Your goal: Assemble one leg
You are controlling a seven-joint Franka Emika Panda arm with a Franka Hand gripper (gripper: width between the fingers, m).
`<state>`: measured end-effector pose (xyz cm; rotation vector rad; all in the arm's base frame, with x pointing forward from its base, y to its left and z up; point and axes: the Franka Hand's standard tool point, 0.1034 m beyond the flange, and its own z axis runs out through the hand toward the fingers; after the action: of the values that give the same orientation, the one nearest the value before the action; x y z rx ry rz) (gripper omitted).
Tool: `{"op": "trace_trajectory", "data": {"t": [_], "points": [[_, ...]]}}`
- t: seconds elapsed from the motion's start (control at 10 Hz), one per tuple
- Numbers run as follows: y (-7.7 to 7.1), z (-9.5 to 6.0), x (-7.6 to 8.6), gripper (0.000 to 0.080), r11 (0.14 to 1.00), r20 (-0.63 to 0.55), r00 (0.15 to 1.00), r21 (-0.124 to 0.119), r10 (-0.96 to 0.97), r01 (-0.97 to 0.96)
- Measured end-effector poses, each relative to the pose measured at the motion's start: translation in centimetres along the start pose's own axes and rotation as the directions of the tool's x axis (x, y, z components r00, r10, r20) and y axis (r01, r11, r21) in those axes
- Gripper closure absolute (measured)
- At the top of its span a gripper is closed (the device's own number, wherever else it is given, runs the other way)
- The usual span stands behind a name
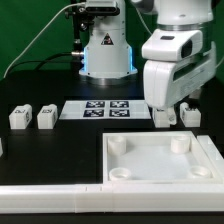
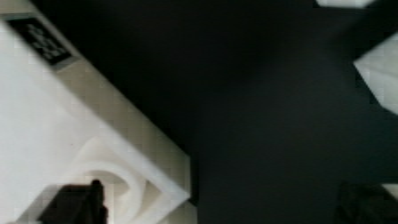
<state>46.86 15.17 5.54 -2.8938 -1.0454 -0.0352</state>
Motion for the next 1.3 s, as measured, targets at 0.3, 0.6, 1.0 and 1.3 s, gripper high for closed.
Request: {"op": "trace_trajectory", "data": {"t": [0.3,0.6,1.0,1.3], "points": [[-2.0,0.4,1.1,0.0150,0.935,-0.017,0.935,0.026,0.355,-0.354],[-2.3,0.5,0.9,0.0150,0.867,0.007,0.868,0.039,0.497,-0.497],[-4.0,0.6,-1.3,0.0150,0.854,0.265,0.826,0.018,0.498,-0.521],[-3.3,1.0,-2.3,0.0150,0.839,0.463,0.746,0.008,0.479,-0.543]]}}
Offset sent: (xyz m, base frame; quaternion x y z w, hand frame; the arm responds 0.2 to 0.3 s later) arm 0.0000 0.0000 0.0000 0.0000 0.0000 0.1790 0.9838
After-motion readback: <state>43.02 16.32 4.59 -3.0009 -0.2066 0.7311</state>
